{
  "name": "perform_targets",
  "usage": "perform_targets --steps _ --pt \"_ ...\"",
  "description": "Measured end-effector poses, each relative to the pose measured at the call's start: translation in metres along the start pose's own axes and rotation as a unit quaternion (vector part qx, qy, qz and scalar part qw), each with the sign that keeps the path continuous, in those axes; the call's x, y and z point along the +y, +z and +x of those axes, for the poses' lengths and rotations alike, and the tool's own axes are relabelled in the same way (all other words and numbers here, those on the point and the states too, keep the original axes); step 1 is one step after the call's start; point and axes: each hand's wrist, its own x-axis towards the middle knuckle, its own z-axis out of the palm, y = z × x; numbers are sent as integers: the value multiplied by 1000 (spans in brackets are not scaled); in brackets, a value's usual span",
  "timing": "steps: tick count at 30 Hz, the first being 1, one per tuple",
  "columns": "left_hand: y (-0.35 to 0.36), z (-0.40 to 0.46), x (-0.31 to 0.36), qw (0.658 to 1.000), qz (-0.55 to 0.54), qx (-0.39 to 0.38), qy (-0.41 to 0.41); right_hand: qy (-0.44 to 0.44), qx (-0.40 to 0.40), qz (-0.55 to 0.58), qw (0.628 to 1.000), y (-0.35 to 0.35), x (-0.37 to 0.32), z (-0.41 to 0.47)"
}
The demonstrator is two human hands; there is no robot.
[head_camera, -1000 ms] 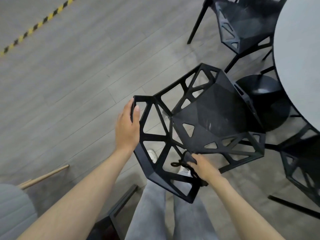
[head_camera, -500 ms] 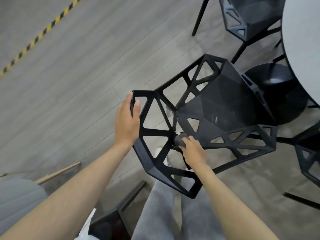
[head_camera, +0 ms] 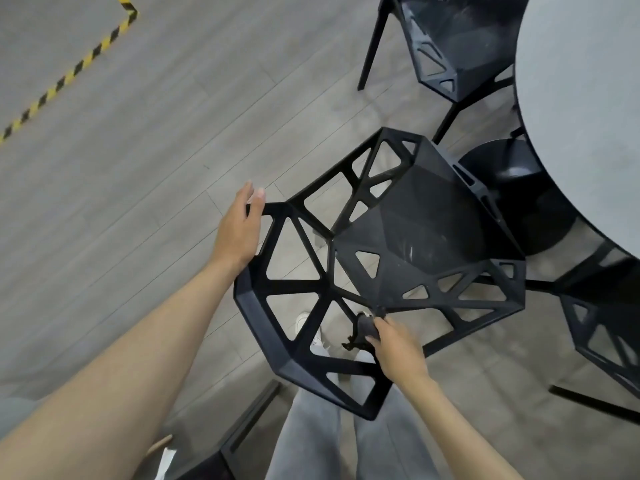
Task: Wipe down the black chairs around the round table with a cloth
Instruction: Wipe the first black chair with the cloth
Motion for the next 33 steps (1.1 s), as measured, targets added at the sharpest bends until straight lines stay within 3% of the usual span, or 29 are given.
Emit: perform_targets --steps 6,14,18,22,27,33 --pt "4 9 -12 999 28 31 9 13 31 119 992 6 -40 59" --pt "7 12 -20 997 56 53 5 51 70 183 979 10 -51 74" --pt "6 10 -17 995 85 59 9 99 127 312 936 1 -47 59" --pt "5 10 -17 994 86 62 7 64 202 386 898 -16 -48 55" --pt "6 10 -19 993 99 61 11 36 46 359 931 4 -82 74" --pt "6 12 -18 995 87 57 5 83 43 358 929 -2 -96 68"
